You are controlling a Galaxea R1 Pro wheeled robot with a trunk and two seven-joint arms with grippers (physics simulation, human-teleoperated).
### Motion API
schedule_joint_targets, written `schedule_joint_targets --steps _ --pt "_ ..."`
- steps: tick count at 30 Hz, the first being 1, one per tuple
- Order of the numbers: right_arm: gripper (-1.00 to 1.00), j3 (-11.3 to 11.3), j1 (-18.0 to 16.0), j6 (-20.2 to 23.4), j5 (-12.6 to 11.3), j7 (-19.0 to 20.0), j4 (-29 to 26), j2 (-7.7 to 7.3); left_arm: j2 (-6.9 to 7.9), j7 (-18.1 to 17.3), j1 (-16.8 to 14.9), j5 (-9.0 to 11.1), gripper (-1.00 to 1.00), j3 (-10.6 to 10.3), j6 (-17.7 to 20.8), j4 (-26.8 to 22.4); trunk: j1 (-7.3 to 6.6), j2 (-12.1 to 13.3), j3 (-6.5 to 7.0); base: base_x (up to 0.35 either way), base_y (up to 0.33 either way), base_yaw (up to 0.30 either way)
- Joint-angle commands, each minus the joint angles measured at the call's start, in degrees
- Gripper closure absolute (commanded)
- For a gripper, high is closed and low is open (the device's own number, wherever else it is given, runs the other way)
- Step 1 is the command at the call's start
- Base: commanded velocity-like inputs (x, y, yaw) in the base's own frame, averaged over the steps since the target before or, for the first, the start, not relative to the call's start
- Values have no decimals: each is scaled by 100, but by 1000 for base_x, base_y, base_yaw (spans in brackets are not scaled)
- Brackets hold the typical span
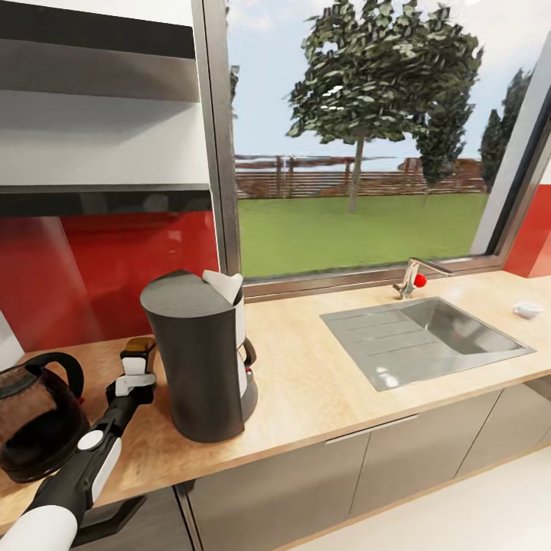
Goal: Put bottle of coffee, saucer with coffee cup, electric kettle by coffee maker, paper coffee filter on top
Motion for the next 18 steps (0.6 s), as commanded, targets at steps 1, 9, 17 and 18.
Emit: schedule_joint_targets --steps 1,9,17,18 --pt "-100 -50 -3 -22 43 25 2 -1 -4 -53 -6 30 100 24 -22 4 3 -12 -12 0 0 0" --pt "-100 -50 -4 -23 43 25 3 -1 -17 -53 -6 439 100 -13 -157 26 3 -12 -12 37 0 0" --pt "-100 -50 -5 -20 50 19 9 -3 -11 -53 -7 445 100 -3 -195 230 3 -12 -12 90 0 0" --pt "-100 -50 -5 -22 53 18 9 -4 -7 -53 -7 445 100 -3 -195 231 3 -12 -12 3 0 0"
